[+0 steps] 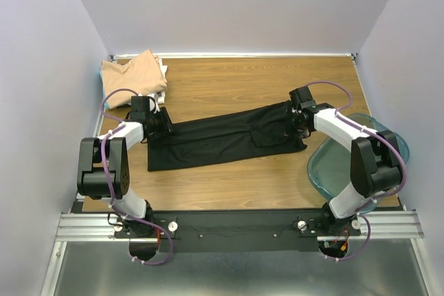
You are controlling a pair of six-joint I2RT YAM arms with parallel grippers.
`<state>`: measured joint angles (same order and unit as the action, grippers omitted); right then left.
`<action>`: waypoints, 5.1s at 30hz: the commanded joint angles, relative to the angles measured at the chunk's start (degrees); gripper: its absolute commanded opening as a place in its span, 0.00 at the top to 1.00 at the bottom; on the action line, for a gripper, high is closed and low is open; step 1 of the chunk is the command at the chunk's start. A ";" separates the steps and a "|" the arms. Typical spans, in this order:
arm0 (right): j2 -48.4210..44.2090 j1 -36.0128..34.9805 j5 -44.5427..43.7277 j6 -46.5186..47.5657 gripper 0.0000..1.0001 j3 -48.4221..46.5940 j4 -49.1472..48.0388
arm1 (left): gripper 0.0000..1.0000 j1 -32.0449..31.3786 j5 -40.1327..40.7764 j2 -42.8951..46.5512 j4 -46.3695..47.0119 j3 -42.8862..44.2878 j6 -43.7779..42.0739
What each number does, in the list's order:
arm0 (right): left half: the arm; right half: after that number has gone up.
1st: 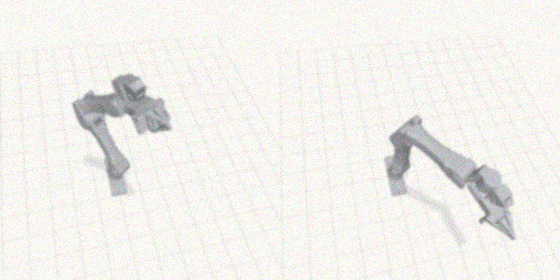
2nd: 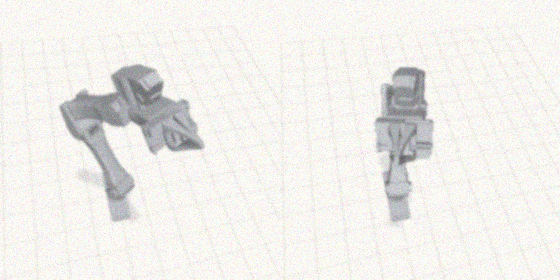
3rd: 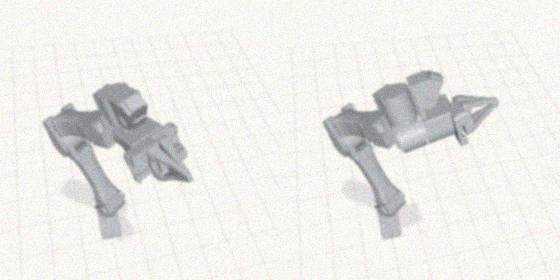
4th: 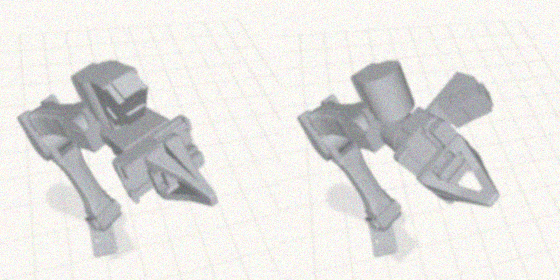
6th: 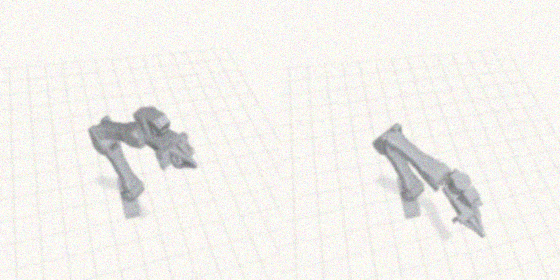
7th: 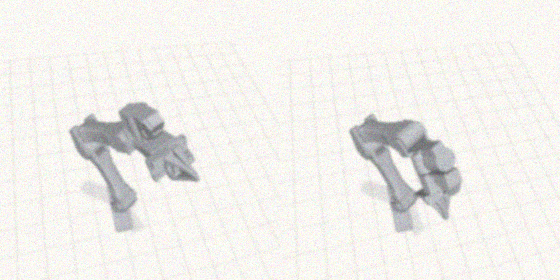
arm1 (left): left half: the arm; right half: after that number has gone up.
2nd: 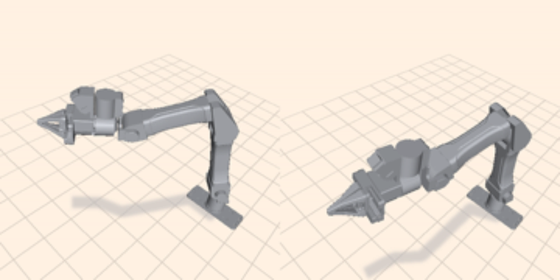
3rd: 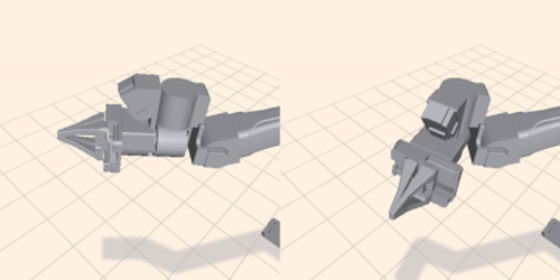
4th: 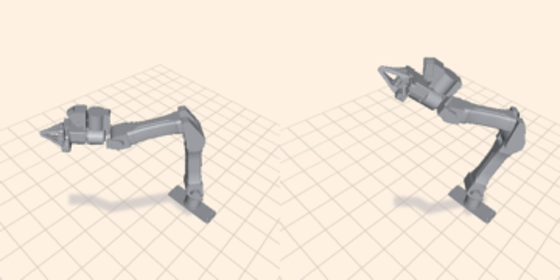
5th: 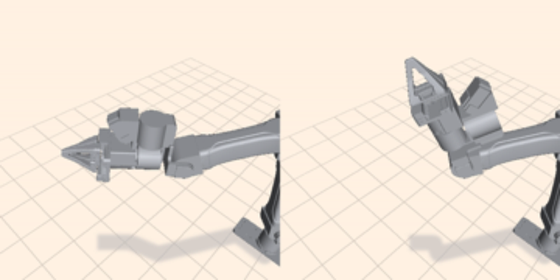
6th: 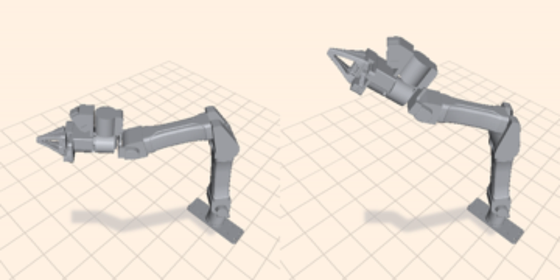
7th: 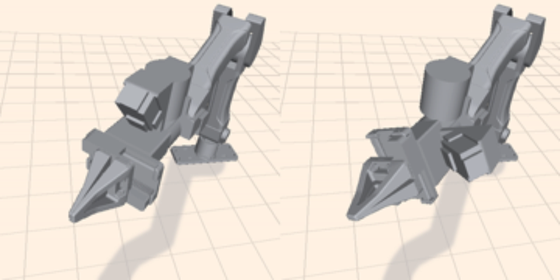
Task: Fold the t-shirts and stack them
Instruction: Fold the tshirt
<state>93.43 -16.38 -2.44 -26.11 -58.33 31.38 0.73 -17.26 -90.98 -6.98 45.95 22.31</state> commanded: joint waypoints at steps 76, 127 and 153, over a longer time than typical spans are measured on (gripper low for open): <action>53.19 2.85 13.59 -3.43 0.34 -69.46 2.37 | 0.44 -18.31 -8.94 30.06 -9.01 -14.49 13.46; 49.39 1.35 12.98 3.26 0.34 -54.35 0.26 | 0.46 -43.96 -7.44 10.74 9.61 -15.81 20.06; 26.67 1.09 11.75 7.13 0.33 -50.69 0.09 | 0.46 -52.76 11.61 17.49 0.75 -2.01 17.25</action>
<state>132.25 -15.05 9.89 -19.84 -112.92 31.00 -52.14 -15.16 -78.13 -1.50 40.80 42.83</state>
